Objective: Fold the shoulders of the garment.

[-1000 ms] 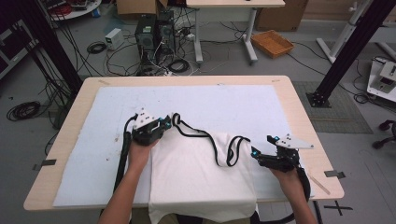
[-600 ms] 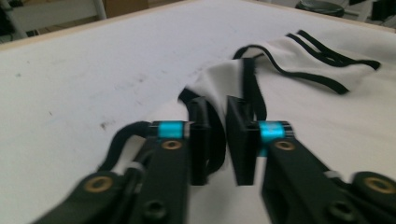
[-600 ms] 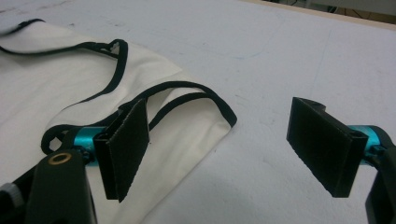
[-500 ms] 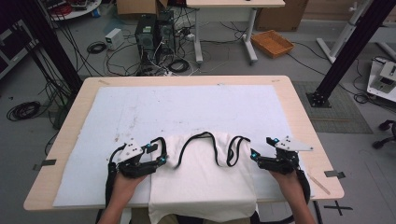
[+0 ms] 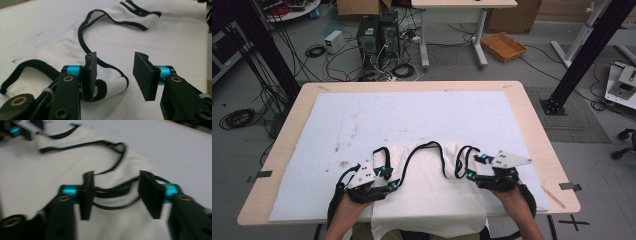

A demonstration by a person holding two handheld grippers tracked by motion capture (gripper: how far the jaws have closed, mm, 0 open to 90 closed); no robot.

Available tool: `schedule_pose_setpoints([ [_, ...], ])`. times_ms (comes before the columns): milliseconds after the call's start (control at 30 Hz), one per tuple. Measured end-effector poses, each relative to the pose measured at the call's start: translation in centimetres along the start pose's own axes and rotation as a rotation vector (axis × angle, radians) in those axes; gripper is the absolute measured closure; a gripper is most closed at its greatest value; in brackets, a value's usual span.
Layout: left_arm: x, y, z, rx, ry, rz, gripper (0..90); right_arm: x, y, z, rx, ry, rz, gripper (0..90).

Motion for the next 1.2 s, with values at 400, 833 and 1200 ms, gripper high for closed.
schedule_pose_setpoints([
  [400,0.1,-0.1,1.0,0.015,-0.122,0.024,88.9,1.1,3.2,1.4,-0.047,-0.165,0.129,85.6],
  [833,-2.3,-4.1,0.4,-0.07,-0.237,-0.119,88.7,-1.9,-2.3,0.0,-0.096,0.078,-0.09,85.1],
  [1200,-2.7,-5.0,0.3,-0.048,-0.278,-0.142,62.0,-2.7,-3.4,1.3,-0.127,0.056,-0.047,66.5],
])
Point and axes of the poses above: each handheld gripper's, and its own axes: y roughly forward along the jaws, x roughly out of its top, z roughly to its left, the point moved 3 cm from there along y, roughly forward along the jaws, and after that the axes turned 11 degrees about z, right-handed, at the moved point
